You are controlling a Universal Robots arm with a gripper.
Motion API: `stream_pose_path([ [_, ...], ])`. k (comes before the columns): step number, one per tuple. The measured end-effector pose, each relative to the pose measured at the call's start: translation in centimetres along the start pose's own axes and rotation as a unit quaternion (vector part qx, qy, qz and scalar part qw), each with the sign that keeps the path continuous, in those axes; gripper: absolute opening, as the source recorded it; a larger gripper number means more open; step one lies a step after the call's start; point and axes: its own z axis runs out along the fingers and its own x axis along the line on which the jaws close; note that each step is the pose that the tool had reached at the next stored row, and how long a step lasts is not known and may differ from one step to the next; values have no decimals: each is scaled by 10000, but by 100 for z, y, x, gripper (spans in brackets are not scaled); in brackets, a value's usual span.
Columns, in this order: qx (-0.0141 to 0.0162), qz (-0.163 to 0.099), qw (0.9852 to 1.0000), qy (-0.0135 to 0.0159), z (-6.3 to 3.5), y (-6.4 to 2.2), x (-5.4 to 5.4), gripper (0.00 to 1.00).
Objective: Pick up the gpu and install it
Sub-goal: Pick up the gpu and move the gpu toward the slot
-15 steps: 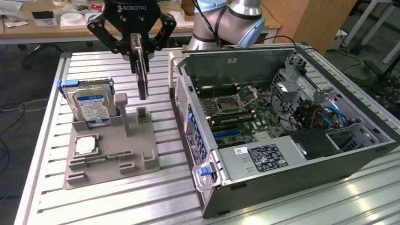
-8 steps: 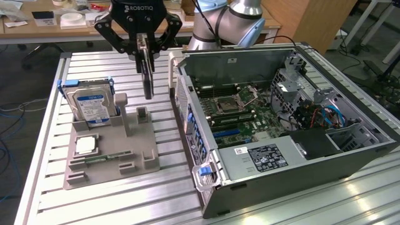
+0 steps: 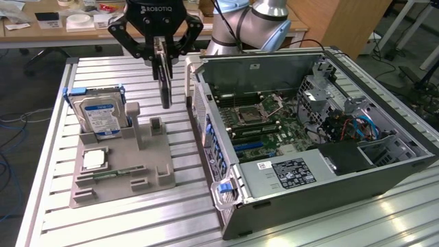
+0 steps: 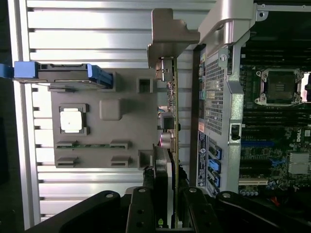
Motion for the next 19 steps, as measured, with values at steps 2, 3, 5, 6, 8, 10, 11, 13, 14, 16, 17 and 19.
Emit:
stream_pose_path([
  [2,0,0,10000,0,1,0,-19,28],
  [3,0,0,10000,0,1,0,-29,28],
  [5,0,0,10000,0,1,1,-48,28],
  [6,0,0,10000,0,1,1,-58,28],
  [8,0,0,10000,0,2,1,-79,28],
  [10,0,0,10000,0,2,2,-100,28],
  [11,0,0,10000,0,2,2,-109,28],
  [13,0,0,10000,0,3,2,-126,28],
  [14,0,0,10000,0,3,2,-135,28],
  [16,0,0,10000,0,3,3,-154,28],
  [17,0,0,10000,0,4,3,-164,28],
  [19,0,-1,10000,0,4,3,-183,28],
])
